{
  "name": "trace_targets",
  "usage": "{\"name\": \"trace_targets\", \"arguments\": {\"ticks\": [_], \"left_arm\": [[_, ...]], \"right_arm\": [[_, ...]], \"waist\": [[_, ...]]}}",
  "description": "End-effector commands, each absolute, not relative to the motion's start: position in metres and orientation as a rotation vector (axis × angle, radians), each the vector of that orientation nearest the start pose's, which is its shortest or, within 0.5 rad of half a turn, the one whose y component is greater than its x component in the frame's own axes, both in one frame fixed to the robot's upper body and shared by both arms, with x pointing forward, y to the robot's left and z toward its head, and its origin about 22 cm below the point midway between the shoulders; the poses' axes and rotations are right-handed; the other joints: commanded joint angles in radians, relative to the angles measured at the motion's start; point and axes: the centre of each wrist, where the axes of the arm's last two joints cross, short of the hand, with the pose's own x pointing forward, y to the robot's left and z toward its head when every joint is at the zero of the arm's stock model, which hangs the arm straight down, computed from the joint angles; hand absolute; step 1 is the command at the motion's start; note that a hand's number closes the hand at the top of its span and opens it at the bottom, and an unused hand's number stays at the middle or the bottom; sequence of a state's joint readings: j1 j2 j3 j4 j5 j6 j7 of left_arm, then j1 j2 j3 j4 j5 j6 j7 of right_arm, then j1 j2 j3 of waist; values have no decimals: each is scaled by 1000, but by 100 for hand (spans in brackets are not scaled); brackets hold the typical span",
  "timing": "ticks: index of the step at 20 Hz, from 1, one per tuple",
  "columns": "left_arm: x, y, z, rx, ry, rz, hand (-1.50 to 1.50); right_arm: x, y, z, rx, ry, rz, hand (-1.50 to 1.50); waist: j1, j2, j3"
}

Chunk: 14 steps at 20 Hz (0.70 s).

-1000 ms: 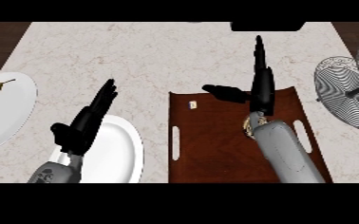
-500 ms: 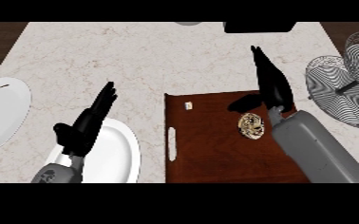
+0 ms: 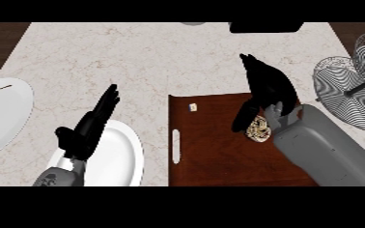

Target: Pick the cupcake from the tray and place it in the tiered basket

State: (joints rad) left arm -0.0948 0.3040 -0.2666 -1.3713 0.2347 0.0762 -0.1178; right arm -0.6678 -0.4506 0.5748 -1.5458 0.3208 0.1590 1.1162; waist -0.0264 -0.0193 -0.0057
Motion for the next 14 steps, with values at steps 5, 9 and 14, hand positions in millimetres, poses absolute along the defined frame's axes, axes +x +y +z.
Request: {"name": "trace_targets", "arguments": {"ticks": [5, 9, 14], "left_arm": [[269, 242, -11, -55, -1529, -206, 0], [255, 240, -29, -58, -1509, -218, 0], [270, 239, -18, -46, -1531, -225, 0]], "right_arm": [[282, -114, 165, -932, -772, 925, -150], [291, -123, 143, -1039, -671, 930, -150], [296, -137, 119, -998, -549, 907, -150]], "waist": [[-3, 7, 3], [8, 11, 2], [9, 16, 3]]}}
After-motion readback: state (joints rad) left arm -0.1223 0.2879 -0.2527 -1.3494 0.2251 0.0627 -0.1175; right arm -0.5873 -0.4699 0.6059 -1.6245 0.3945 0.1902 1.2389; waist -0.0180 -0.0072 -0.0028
